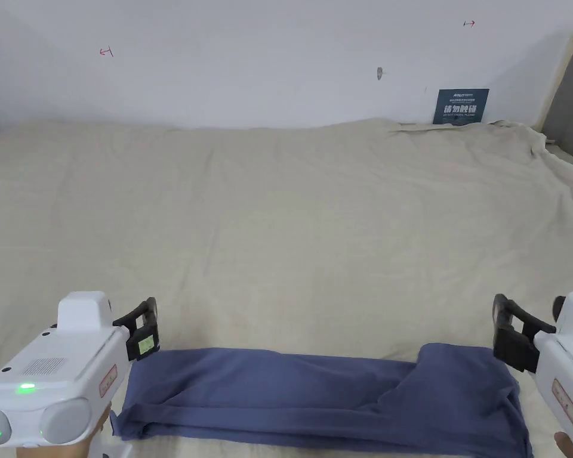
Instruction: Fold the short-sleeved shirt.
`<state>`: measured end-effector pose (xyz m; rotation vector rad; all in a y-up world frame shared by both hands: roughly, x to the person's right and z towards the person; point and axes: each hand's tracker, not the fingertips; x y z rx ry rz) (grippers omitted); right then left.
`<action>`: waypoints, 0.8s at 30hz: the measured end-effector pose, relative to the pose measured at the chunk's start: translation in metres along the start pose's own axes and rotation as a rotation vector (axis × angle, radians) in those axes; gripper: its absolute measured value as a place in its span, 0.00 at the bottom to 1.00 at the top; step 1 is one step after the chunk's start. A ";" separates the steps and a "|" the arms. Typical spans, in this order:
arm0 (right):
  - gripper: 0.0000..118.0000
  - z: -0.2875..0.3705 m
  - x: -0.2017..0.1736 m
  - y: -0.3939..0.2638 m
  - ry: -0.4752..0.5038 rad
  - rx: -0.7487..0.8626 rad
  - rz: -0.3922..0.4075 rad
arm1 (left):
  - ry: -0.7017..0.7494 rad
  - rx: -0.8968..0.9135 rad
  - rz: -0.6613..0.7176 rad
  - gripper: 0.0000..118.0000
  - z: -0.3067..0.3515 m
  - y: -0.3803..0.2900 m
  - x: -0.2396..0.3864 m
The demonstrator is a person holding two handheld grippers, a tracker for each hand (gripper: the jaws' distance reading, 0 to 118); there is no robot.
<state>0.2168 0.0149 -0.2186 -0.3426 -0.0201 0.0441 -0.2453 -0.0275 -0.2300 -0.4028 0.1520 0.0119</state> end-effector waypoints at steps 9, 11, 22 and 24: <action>0.00 0.001 -0.007 0.003 0.000 0.055 0.011 | -0.093 -0.050 0.048 0.00 -0.002 -0.001 -0.003; 0.00 -0.001 -0.007 0.003 0.005 0.058 0.013 | -0.092 -0.066 0.022 0.00 -0.003 -0.002 -0.002; 0.00 -0.014 -0.008 0.003 0.015 0.036 0.005 | -0.294 -0.380 0.207 0.00 -0.059 -0.011 -0.048; 0.00 -0.017 -0.007 0.000 0.017 0.025 -0.002 | -0.313 -0.444 0.229 0.00 -0.075 -0.016 -0.061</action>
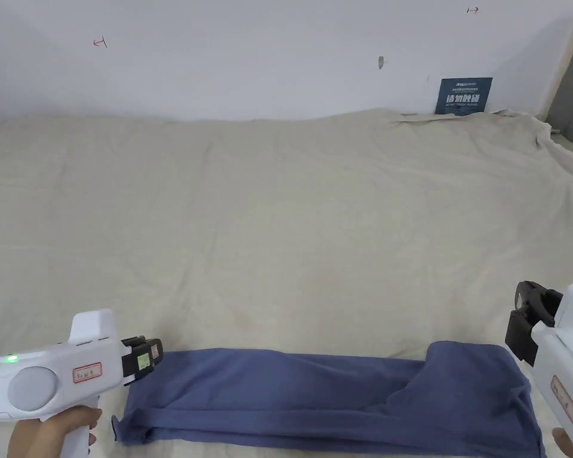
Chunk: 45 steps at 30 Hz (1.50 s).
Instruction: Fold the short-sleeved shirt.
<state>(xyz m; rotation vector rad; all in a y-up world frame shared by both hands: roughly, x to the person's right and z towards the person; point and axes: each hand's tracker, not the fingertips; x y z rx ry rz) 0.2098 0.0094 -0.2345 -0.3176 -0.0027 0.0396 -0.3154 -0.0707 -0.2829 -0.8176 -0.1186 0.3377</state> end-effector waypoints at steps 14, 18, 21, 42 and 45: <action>0.00 -0.010 -0.011 -0.006 -0.003 -0.062 0.015 | -0.055 -0.216 0.117 0.70 -0.055 -0.008 -0.073; 0.00 -0.009 -0.013 -0.005 -0.006 -0.067 0.019 | -0.045 -0.231 0.106 0.69 -0.062 -0.015 -0.067; 0.00 -0.009 -0.013 -0.005 -0.008 -0.073 0.017 | -0.040 -0.225 0.078 0.65 -0.062 -0.016 -0.060; 0.00 -0.002 -0.008 -0.001 0.004 -0.066 -0.003 | -0.023 -0.209 0.012 0.03 -0.032 0.014 -0.055; 0.00 -0.001 -0.007 0.000 0.006 -0.060 -0.006 | 0.036 -0.212 -0.023 0.03 -0.019 0.024 -0.053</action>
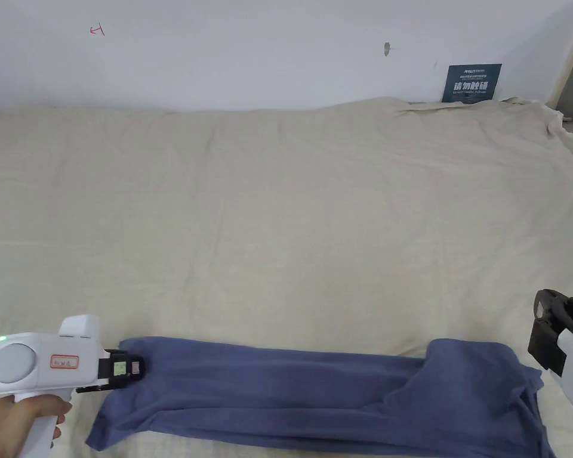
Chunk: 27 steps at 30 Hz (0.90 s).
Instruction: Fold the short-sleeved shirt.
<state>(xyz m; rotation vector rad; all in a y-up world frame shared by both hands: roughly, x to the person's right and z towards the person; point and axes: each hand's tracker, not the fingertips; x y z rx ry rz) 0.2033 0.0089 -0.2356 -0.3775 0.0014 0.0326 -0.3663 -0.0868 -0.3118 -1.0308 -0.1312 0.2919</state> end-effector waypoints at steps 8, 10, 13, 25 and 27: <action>0.00 0.001 0.004 0.000 0.017 0.009 -0.011 | 0.126 -0.041 0.081 0.03 0.030 0.009 -0.009; 0.00 0.001 0.005 -0.001 0.022 0.010 -0.010 | 0.125 -0.037 0.100 0.03 0.036 0.009 0.006; 0.00 0.004 0.008 -0.003 0.030 0.012 -0.012 | 0.008 -0.017 0.097 0.03 0.042 0.011 0.038; 0.00 0.015 0.026 -0.011 0.018 0.023 -0.026 | -0.272 -0.118 -0.020 0.03 -0.031 0.015 0.184; 0.00 0.014 0.033 -0.014 0.012 0.023 -0.025 | -0.275 -0.143 -0.039 0.03 -0.047 0.012 0.202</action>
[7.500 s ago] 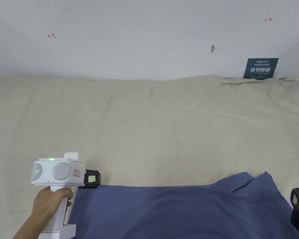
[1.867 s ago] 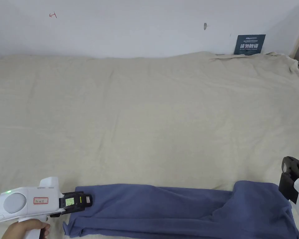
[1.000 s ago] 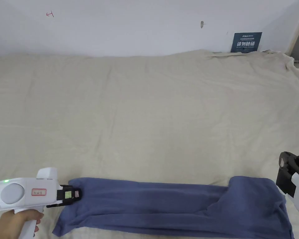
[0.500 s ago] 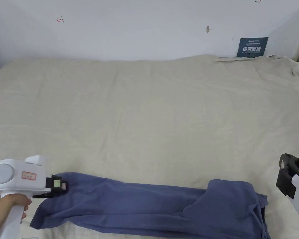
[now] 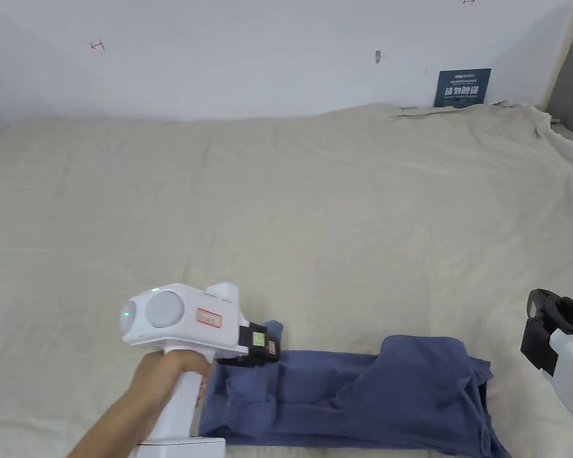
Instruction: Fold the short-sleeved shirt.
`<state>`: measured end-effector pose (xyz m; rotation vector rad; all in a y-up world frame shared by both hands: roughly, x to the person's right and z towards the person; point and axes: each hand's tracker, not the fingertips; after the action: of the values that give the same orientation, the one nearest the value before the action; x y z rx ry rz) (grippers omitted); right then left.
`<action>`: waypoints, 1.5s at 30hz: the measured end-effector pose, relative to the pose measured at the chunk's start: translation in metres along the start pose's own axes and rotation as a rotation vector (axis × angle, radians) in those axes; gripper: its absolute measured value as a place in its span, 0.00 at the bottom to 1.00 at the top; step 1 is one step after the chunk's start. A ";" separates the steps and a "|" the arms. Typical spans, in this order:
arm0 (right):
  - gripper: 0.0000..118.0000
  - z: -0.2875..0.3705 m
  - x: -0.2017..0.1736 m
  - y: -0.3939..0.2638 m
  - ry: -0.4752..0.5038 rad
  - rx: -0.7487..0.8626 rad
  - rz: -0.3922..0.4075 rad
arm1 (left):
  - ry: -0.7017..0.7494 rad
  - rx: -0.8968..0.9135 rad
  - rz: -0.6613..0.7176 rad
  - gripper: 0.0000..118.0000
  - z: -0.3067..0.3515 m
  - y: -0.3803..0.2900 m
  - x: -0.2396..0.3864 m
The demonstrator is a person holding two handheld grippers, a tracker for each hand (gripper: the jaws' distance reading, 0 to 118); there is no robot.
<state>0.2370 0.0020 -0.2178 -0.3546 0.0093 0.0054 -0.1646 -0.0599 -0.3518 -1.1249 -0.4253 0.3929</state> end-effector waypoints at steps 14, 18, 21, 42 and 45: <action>0.00 0.009 0.014 0.001 -0.029 -0.009 0.011 | 0.061 -0.050 -0.019 0.14 -0.083 -0.014 0.033; 0.00 0.011 0.015 0.003 -0.035 -0.009 0.008 | 0.092 0.006 -0.072 0.90 -0.069 -0.014 0.044; 0.00 0.010 0.019 0.001 -0.035 -0.006 0.000 | 0.090 0.097 -0.088 0.99 -0.048 -0.012 0.045; 0.00 0.013 0.003 0.007 -0.001 0.013 0.000 | 0.262 0.302 -0.107 0.00 -0.017 -0.075 -0.028; 0.00 0.013 0.005 0.007 -0.003 0.009 0.000 | 0.259 0.280 -0.118 0.00 -0.037 -0.086 -0.025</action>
<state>0.2418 0.0128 -0.2076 -0.3461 0.0064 0.0061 -0.1597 -0.1343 -0.2895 -0.8589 -0.1989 0.1919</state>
